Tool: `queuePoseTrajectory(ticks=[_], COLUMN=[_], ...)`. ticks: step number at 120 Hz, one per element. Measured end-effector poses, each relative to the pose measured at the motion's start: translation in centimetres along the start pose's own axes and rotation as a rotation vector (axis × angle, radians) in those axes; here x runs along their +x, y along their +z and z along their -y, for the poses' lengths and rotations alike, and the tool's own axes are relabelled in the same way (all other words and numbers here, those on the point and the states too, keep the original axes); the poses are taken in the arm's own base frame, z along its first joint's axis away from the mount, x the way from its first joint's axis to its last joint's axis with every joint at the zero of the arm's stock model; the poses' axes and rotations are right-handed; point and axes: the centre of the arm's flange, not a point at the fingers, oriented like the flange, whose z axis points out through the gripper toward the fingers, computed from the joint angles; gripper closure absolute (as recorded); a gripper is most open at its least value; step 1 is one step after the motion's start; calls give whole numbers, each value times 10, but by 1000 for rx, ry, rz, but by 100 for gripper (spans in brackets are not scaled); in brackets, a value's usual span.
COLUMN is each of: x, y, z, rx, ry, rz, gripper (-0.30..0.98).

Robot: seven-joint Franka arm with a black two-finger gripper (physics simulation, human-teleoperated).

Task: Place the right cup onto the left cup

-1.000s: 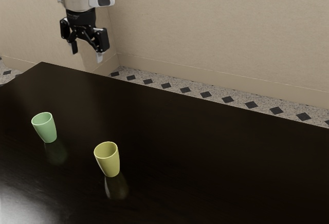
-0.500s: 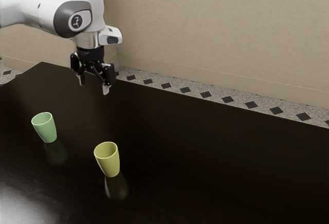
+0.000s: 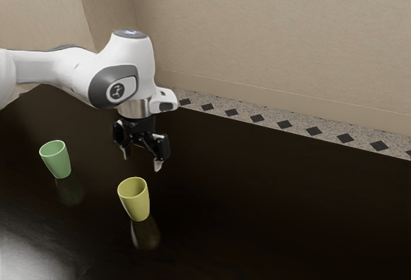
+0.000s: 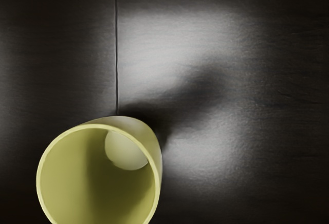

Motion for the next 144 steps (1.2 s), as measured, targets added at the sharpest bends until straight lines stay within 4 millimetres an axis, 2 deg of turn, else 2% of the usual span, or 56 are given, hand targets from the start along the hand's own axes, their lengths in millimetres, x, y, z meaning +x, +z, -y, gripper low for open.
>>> queuePoseTrajectory(ticks=[23, 52, 68, 116, 128, 144], x=[-8, -13, -14, -12, -12, -10], y=[29, 43, 65, 95, 99, 97], z=[-6, -6, -13, -22, -16, -4], rx=[-20, -32, -34, -48, -46, -46], ry=[-50, -106, -112, -135, -149, -178], rz=[-13, -60, -56, -71, -75, -84], gripper=[0, 0, 0, 0, 8, 27])
